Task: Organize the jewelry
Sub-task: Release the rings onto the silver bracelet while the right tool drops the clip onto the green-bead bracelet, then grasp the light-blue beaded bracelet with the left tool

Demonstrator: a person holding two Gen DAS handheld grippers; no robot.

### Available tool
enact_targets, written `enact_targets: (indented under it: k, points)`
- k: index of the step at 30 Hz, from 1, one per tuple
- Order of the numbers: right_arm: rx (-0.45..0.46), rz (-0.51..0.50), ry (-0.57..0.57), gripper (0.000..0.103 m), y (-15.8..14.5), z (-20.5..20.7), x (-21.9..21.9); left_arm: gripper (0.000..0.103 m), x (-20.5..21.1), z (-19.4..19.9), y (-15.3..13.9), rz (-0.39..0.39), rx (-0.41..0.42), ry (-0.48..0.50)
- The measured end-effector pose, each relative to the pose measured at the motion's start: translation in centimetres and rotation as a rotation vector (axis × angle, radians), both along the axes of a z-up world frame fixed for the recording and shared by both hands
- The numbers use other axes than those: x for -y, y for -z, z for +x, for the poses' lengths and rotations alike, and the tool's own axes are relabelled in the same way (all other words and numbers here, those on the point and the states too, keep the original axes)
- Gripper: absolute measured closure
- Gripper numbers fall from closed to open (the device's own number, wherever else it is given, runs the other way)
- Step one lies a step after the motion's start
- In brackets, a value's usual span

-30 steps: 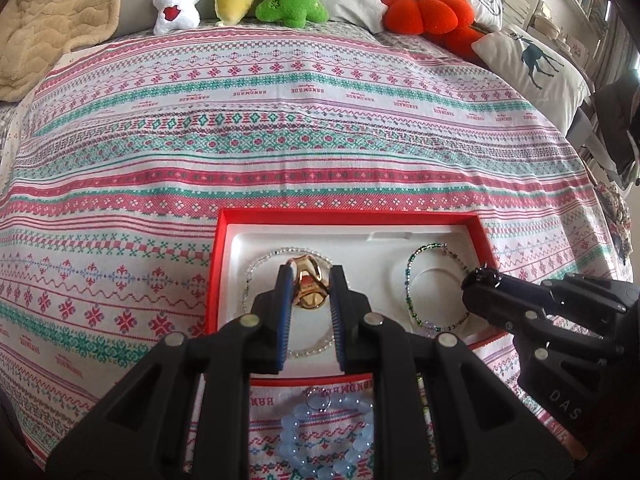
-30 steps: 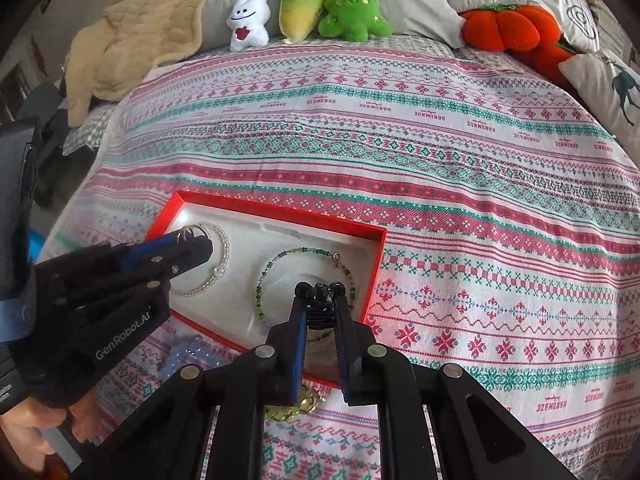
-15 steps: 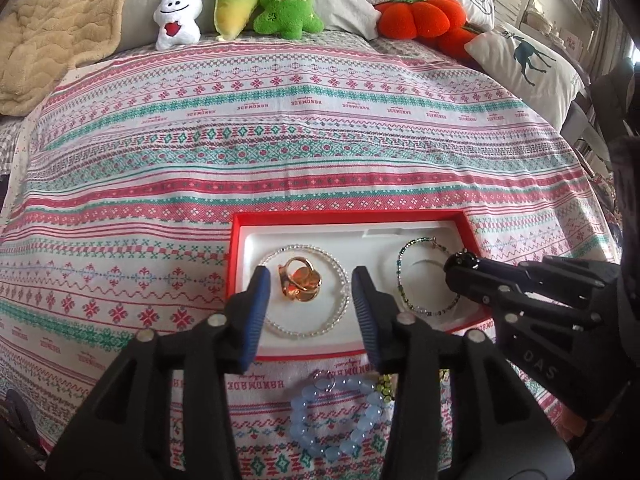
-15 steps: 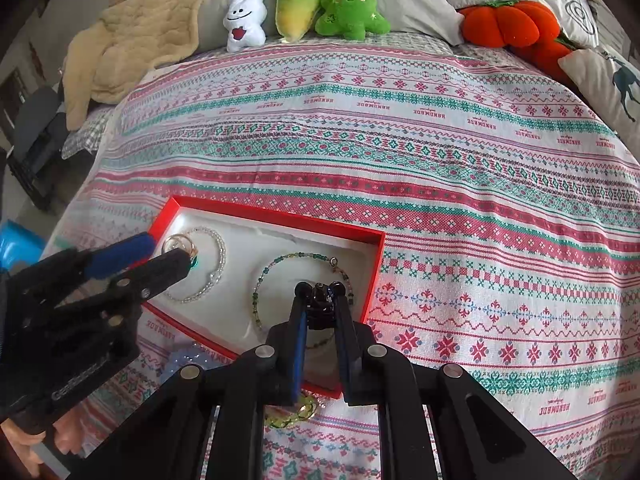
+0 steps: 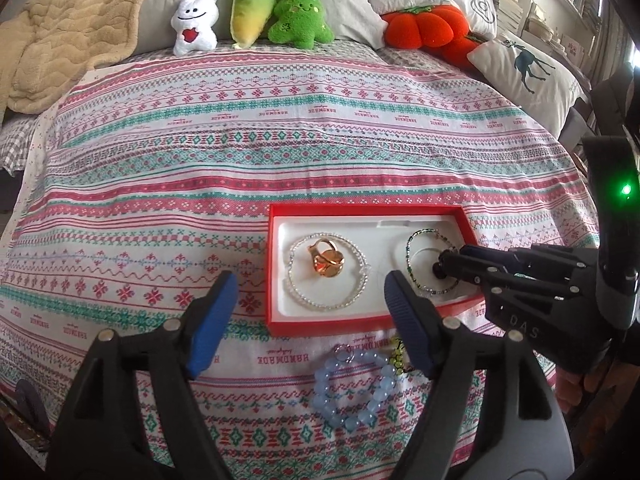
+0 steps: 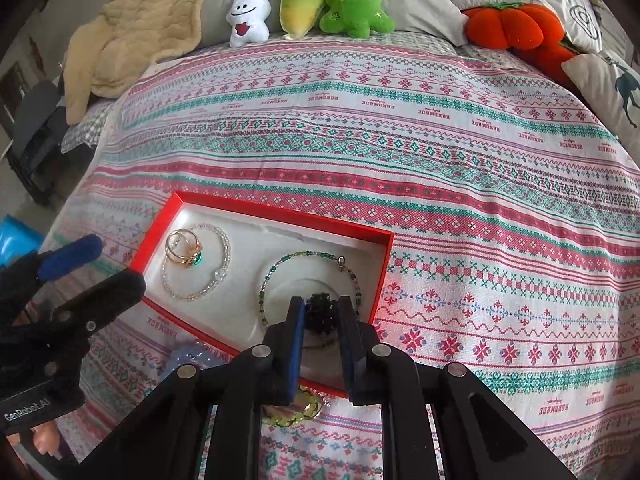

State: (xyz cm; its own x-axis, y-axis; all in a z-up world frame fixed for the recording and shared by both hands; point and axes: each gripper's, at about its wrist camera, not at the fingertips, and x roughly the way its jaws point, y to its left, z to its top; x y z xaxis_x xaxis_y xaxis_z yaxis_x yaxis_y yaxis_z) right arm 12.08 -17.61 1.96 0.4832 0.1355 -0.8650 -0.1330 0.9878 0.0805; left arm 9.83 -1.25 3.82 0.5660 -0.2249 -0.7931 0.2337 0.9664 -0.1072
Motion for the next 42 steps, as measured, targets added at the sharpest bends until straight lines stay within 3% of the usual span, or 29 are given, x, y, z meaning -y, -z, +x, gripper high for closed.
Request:
enact_targets:
  k: [4, 6, 7, 15, 33, 42]
  points:
    - [0.031, -0.006, -0.007, 0.074, -1.1, -0.8, -0.3, 0.021, -0.7, -0.5, -0.2, 0.007, -0.004, -0.016]
    - [0.035, -0.003, -0.006, 0.04, -1.4, -1.3, -0.5, 0.019, -1.1, -0.8, -0.2, 0.014, -0.011, -0.023]
    - [0.044, 0.003, -0.003, 0.037, -1.7, -1.6, -0.5, 0.019, -1.3, -0.9, -0.1, 0.017, -0.016, -0.025]
    - [0.051, -0.02, -0.022, 0.032, -2.2, -4.1, -0.4, 0.017, -2.6, -2.7, 0.9, 0.047, -0.067, -0.03]
    - [-0.052, -0.069, 0.006, 0.028, 0.5, -7.6, 0.7, 0.017, -2.0, -5.5, 4.6, 0.122, -0.153, 0.068]
    - [-0.101, -0.127, -0.023, 0.028, 3.1, -9.1, 1.0, 0.017, -1.4, -5.4, 6.0, 0.085, -0.207, 0.124]
